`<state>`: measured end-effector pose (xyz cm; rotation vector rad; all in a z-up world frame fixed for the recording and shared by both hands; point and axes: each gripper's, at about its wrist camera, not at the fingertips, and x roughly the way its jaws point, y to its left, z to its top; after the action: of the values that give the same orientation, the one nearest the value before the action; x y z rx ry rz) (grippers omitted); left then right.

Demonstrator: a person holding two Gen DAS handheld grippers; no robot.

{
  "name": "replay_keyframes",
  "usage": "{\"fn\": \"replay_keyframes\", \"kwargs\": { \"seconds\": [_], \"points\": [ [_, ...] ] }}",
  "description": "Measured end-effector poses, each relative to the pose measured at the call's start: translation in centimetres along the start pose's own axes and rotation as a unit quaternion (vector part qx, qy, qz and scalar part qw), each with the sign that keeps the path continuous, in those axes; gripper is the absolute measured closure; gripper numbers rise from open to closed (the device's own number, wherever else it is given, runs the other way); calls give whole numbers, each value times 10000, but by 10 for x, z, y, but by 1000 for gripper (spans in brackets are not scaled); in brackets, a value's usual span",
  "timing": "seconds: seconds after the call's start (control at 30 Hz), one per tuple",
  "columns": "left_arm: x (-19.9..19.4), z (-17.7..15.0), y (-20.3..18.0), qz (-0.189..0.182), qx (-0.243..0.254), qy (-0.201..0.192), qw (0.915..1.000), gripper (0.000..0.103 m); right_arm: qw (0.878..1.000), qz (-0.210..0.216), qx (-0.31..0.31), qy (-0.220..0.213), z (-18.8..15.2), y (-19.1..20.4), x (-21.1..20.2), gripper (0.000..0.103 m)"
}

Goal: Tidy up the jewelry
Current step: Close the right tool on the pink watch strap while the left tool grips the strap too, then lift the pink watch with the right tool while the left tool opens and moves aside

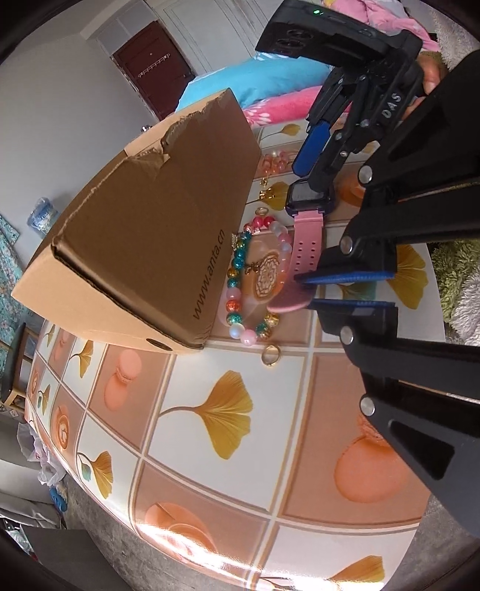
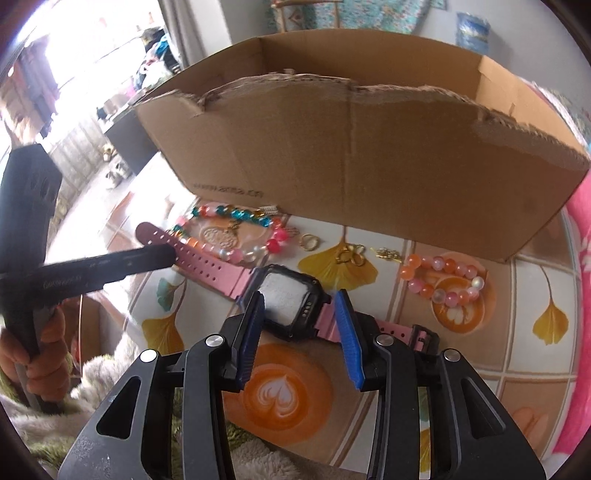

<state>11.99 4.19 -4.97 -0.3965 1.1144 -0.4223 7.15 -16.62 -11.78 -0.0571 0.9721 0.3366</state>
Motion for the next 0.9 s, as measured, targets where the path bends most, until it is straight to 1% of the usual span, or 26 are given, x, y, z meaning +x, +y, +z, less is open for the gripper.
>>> {"fn": "replay_keyframes", "kwargs": {
  "seconds": [0.03, 0.07, 0.17, 0.23, 0.3, 0.43, 0.53, 0.6, 0.67, 0.7, 0.73, 0.8, 0.83, 0.9],
  "points": [
    [1, 0, -1, 19, 16, 39, 10000, 99, 9999, 21, -110, -36, -1, 4, -1, 62],
    [0, 0, -4, 49, 49, 45, 10000, 99, 9995, 24, -297, -103, -2, 10, -4, 57],
    [-4, 1, -6, 1, 104, 21, 9999, 100, 9947, -70, -987, -284, -6, 31, -8, 49],
    [-8, 2, -8, -93, 86, 2, 9999, 100, 9899, -172, -1370, -319, -10, 42, -6, 48],
    [-15, 5, -9, -317, 45, -74, 9995, 100, 9849, -243, -1679, -340, -11, 53, -2, 48],
    [-27, 10, -11, -744, -75, -158, 9971, 100, 9793, -283, -1963, -398, -11, 64, 6, 48],
    [-30, 10, -13, -951, -131, -133, 9953, 100, 9754, -381, -2115, -482, -11, 68, 9, 48],
    [-31, 9, -14, -1079, -158, -107, 9940, 100, 9741, -415, -2164, -511, -10, 73, 17, 52],
    [-31, 8, -17, -1196, -190, -59, 9926, 100, 9719, -517, -2237, -524, -10, 73, 21, 61],
    [-33, 8, -17, -1216, -194, -37, 9924, 100, 9703, -574, -2283, -553, -11, 76, 23, 63],
    [-32, 8, -19, -1224, -192, -31, 9923, 101, 9696, -610, -2296, -583, -12, 78, 23, 71],
    [-34, 7, -20, -1202, -191, -29, 9926, 100, 9706, -647, -2230, -642, -12, 83, 24, 81],
    [-35, 6, -20, -1170, -191, -38, 9929, 100, 9716, -645, -2186, -633, -12, 82, 25, 90],
    [-37, 5, -19, -1049, -153, -97, 9943, 100, 9743, -543, -2090, -639, -10, 78, 22, 95]
  ]
}}
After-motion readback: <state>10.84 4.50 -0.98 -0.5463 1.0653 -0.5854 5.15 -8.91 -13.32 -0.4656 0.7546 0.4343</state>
